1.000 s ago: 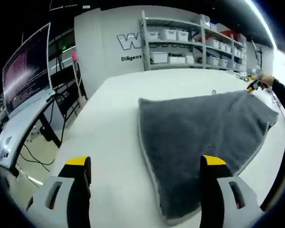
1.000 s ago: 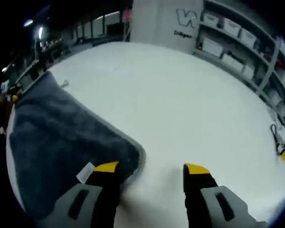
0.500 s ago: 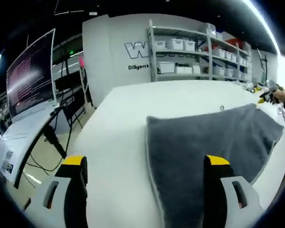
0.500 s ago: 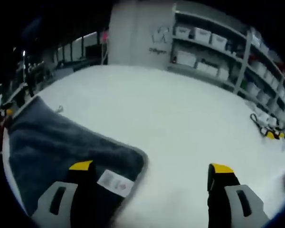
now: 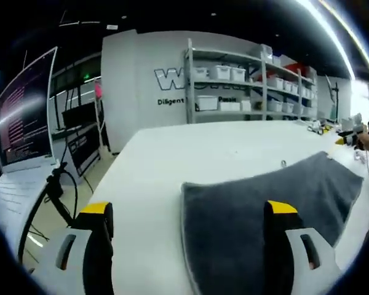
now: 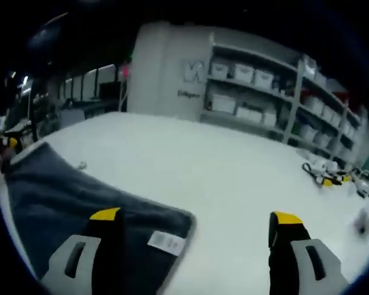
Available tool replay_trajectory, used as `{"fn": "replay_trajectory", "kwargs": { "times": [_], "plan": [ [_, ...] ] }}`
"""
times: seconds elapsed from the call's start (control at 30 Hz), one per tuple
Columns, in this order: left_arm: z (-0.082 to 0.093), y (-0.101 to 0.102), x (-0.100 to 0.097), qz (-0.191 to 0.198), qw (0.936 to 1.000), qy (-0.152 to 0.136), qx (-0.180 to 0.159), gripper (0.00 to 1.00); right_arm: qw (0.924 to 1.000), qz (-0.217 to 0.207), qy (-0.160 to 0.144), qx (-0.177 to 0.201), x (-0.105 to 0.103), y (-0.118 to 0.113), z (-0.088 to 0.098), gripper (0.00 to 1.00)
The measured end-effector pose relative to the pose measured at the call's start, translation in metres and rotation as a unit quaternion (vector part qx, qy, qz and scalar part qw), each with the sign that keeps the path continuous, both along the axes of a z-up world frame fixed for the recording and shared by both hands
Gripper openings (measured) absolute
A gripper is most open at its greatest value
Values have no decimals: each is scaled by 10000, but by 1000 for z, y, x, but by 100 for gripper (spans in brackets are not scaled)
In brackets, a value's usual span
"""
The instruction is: Open the folded towel by lifting each exposed corner and separating the folded layers until the towel lies flat within the target outline without major curled edges
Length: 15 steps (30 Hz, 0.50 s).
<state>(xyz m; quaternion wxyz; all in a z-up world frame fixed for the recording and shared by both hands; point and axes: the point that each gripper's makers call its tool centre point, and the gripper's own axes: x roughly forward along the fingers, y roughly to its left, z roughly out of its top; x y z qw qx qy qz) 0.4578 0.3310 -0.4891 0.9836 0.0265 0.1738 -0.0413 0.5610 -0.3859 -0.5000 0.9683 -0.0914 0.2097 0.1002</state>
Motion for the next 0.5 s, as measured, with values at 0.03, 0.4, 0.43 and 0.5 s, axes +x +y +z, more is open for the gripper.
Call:
{"fn": "replay_trajectory", "kwargs": {
  "times": [0.03, 0.4, 0.43, 0.5],
  "plan": [
    [1, 1, 3, -15, 10000, -1, -16, 100, 10000, -1, -28, -2, -1, 0, 0, 100],
    [-8, 11, 32, -53, 9999, -92, 44, 96, 9998, -102, -148, -34, -4, -5, -11, 99],
    [-11, 10, 35, -71, 9999, -86, 45, 96, 9998, -98, -158, -15, -3, -4, -12, 99],
    [-17, 8, 38, -114, 9999, -10, 75, 97, 9998, -112, -146, 4, -2, -3, -15, 99]
  ]
}}
